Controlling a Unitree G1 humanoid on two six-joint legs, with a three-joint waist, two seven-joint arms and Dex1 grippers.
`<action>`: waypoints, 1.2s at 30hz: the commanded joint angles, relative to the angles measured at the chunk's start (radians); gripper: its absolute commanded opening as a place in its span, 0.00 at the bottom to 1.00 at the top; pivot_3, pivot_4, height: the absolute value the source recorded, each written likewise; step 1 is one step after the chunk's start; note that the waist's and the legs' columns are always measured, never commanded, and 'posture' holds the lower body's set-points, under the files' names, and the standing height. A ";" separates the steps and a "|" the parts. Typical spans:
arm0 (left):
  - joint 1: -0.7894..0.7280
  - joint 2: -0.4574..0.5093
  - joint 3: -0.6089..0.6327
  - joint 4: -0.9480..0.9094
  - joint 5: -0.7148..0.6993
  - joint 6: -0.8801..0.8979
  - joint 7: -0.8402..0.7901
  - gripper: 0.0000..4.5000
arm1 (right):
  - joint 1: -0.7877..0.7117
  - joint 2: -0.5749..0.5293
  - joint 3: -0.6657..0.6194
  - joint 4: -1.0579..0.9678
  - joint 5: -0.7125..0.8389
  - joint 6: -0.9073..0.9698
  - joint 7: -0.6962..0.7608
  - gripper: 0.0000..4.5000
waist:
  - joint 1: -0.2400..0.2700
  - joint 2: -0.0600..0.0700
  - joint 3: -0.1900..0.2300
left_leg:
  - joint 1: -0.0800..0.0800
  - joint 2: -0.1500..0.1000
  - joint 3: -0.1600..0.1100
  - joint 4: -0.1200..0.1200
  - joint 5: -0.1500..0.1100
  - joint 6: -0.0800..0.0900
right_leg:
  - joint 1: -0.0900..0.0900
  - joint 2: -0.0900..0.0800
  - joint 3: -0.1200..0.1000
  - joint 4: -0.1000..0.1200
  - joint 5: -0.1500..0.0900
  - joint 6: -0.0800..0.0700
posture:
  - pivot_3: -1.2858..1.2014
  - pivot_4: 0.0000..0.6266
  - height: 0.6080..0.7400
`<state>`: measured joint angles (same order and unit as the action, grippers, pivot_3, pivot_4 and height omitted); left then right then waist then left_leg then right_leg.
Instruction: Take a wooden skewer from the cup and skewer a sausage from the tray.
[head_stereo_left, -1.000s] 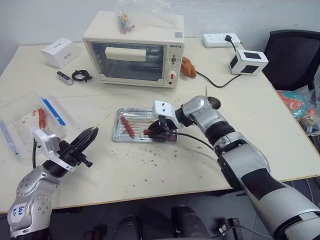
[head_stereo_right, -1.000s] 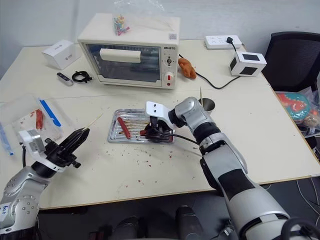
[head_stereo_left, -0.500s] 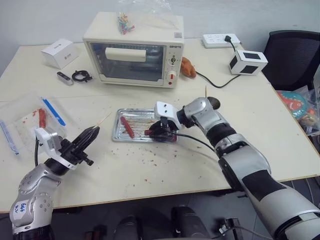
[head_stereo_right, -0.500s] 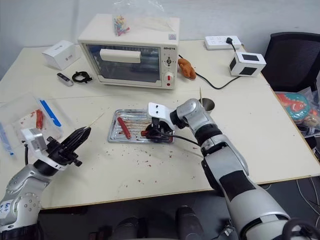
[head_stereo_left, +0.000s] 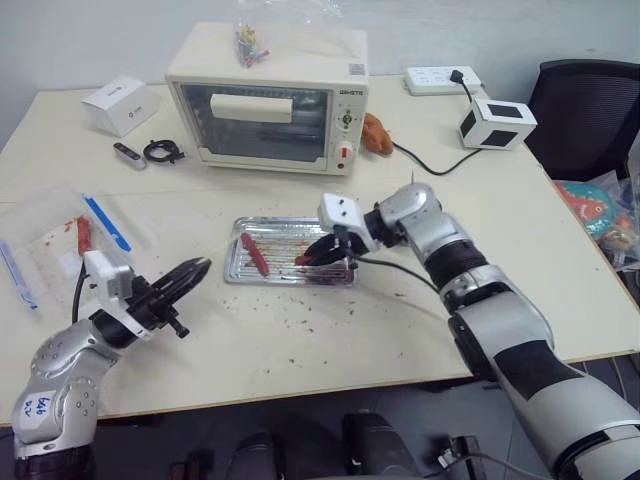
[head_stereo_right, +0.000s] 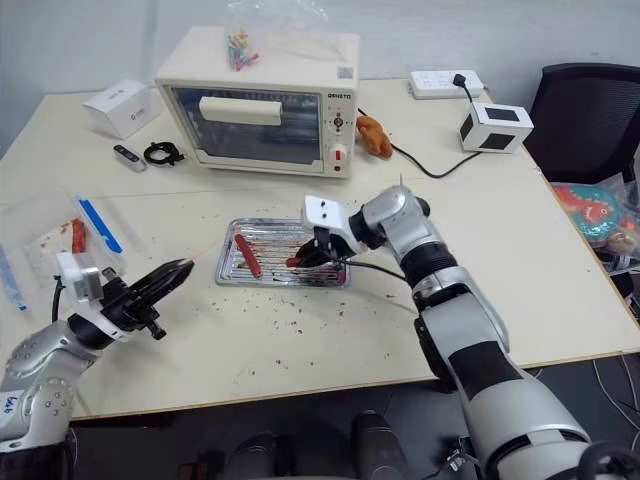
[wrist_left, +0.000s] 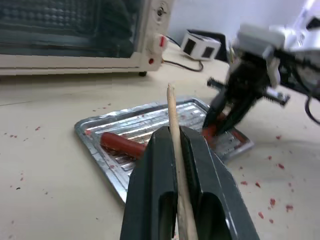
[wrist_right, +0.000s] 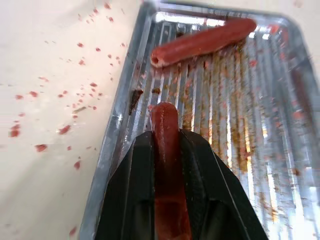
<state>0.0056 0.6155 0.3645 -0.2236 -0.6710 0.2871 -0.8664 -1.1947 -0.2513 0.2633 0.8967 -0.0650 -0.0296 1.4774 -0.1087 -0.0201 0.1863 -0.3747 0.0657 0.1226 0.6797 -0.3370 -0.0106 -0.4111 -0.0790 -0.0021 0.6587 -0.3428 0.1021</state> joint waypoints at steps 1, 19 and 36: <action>-0.022 0.045 -0.014 -0.049 -0.014 0.005 -0.065 0.00 | 0.025 -0.041 -0.019 -0.214 0.082 0.108 0.090 0.17 | 0.001 0.000 0.000 | 0.000 0.000 0.000 0.000 0.000 0.000 | 0.000 0.000 -0.001 0.000 0.000 0.000 | 0.52 0.24 1.00; -0.133 0.106 -0.139 -0.049 0.009 0.037 -0.181 0.00 | 0.141 -0.174 0.062 -0.623 0.211 0.386 0.085 0.17 | 0.027 0.000 0.000 | 0.000 -0.001 -0.001 0.001 0.000 0.000 | 0.000 -0.001 -0.005 0.000 0.000 0.000 | 0.52 0.24 1.00; -0.122 0.115 -0.133 -0.055 0.017 0.049 -0.171 0.00 | 0.130 -0.205 0.069 -0.604 0.239 0.384 0.088 0.17 | 0.027 0.000 0.000 | -0.001 0.000 -0.001 0.001 0.000 0.000 | 0.000 -0.001 -0.006 0.000 0.000 0.000 | 0.52 0.24 1.00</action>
<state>-0.1174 0.7203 0.2155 -0.2602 -0.6591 0.3387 -1.0392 -1.0426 -0.4463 0.3452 0.3162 0.1488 0.3513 1.5319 -0.0820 -0.0202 0.1863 -0.3753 0.0653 0.1220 0.6807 -0.3373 -0.0103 -0.4113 -0.0798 -0.0076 0.6585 -0.3429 0.1020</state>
